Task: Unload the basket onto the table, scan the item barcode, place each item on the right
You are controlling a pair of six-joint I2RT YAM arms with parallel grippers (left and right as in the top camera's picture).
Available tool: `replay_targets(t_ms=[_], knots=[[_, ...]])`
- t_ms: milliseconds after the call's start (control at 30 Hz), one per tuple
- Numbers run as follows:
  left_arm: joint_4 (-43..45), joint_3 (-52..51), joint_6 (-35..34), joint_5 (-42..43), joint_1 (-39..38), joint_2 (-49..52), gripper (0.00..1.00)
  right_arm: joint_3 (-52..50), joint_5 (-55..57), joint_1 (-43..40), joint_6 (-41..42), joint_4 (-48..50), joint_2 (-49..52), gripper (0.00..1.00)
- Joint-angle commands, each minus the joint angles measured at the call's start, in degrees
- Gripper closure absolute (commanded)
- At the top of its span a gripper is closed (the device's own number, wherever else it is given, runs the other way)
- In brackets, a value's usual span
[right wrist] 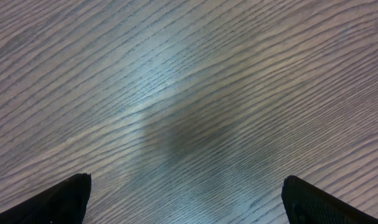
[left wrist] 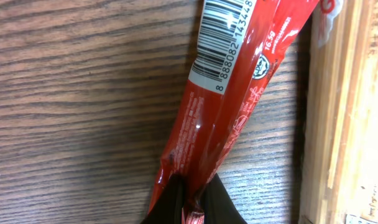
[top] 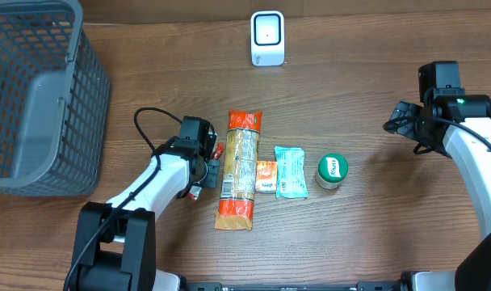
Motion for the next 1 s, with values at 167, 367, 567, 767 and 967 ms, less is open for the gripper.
replay_targets(t_ms=[167, 367, 567, 767, 967], knots=[[-10.8, 10.9, -0.7, 2.3, 0.2, -0.1, 0.96, 0.9, 0.8, -0.2, -0.2, 0.1, -0.2, 0.0], [-14.7, 17.4, -3.5, 2.5, 0.2, -0.3, 0.96, 0.9, 0.8, -0.2, -0.2, 0.1, -0.2, 0.0], [-17.9, 16.7, -4.1, 3.1, 0.2, -0.2, 0.54, 0.9, 0.8, -0.2, -0.2, 0.1, -0.2, 0.0], [-18.7, 13.0, -4.1, 3.2, 0.2, -0.1, 0.0, 0.9, 0.8, -0.2, -0.2, 0.1, -0.2, 0.0], [-17.6, 8.4, -5.6, 3.1, 0.2, -0.1, 0.0, 0.9, 0.8, -0.2, -0.2, 0.1, -0.2, 0.0]])
